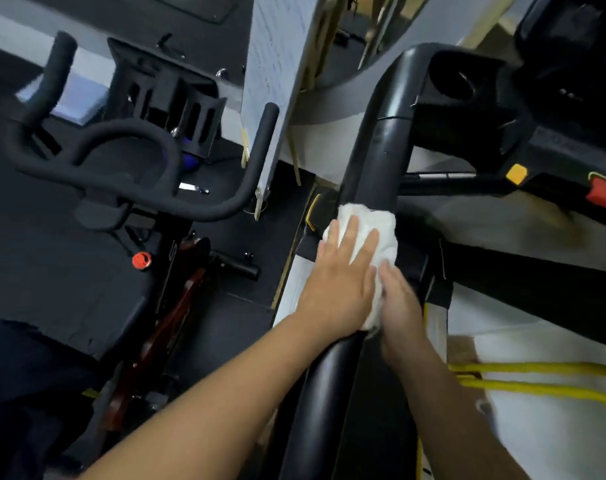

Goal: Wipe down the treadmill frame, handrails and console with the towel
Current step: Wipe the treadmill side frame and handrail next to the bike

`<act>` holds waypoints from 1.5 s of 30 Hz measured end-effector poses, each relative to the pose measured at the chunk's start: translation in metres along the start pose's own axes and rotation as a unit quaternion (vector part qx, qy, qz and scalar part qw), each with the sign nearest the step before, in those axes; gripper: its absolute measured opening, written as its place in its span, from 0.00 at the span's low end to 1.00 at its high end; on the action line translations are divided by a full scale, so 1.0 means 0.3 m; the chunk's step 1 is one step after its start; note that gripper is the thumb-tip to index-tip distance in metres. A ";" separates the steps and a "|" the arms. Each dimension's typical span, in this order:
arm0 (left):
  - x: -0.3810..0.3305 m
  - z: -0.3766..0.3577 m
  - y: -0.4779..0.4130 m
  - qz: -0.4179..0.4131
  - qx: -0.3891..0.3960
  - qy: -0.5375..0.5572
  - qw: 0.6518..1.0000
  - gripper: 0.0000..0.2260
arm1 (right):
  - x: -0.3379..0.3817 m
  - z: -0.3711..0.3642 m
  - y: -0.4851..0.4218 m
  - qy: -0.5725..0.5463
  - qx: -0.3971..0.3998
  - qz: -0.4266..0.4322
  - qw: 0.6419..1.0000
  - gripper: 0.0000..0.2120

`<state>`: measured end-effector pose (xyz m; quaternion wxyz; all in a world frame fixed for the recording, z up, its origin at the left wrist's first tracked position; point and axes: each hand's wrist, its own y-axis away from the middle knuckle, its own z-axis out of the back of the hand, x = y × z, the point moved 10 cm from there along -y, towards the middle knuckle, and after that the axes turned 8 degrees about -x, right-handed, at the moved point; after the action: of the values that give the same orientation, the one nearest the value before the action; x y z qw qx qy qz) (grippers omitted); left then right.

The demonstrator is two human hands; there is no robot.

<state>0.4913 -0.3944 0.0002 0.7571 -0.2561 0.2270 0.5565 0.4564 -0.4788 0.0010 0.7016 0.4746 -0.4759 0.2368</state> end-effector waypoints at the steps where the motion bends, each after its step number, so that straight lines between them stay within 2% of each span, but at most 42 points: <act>1: -0.009 -0.005 0.052 -0.004 0.001 -0.015 1.000 0.30 | -0.016 -0.005 0.032 0.005 0.017 -0.001 1.000 0.11; 5: -0.046 0.011 0.131 -0.046 -0.021 -0.077 0.996 0.28 | -0.099 0.016 0.107 0.023 0.030 -0.033 0.999 0.13; 10: -0.082 -0.001 -0.053 -0.117 0.007 -0.094 0.989 0.28 | -0.112 0.024 -0.028 -0.034 -0.015 -0.111 0.993 0.21; 13: -0.107 -0.006 -0.129 -0.129 0.014 -0.120 0.984 0.30 | -0.149 0.023 -0.070 -0.088 -0.026 -0.147 0.985 0.24; 17: -0.109 0.004 -0.050 -0.126 0.010 -0.117 0.985 0.30 | -0.226 0.027 -0.016 -0.079 -0.015 -0.151 0.985 0.23; 26: -0.117 0.003 -0.032 -0.123 -0.003 -0.119 0.985 0.29 | -0.191 0.015 -0.018 -0.131 0.030 -0.084 0.987 0.14; 33: -0.112 0.006 -0.030 -0.108 0.000 -0.122 0.987 0.29 | -0.220 -0.003 -0.046 -0.166 0.044 -0.067 0.983 0.17; 35: -0.103 0.009 -0.007 -0.090 0.008 -0.114 0.989 0.29 | -0.216 -0.025 -0.040 -0.188 0.071 -0.064 0.977 0.14; 38: -0.099 0.022 -0.006 -0.058 -0.019 -0.110 0.992 0.28 | -0.174 -0.036 -0.036 -0.178 0.134 -0.042 0.974 0.13; 40: -0.107 0.023 0.029 -0.040 -0.026 -0.106 0.993 0.26 | -0.172 -0.022 -0.034 -0.162 0.140 0.003 0.977 0.17; 43: -0.109 0.022 0.095 0.035 -0.038 -0.092 0.994 0.25 | -0.150 -0.021 -0.040 -0.039 0.155 0.117 0.980 0.27; 45: -0.105 0.014 0.081 0.061 -0.041 -0.139 0.988 0.27 | -0.142 -0.029 -0.080 -0.033 0.180 0.147 0.972 0.28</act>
<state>0.4596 -0.4084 0.0200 0.7350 -0.1929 0.1112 0.6405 0.4606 -0.4765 -0.0484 0.5460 0.5254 -0.5126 0.4038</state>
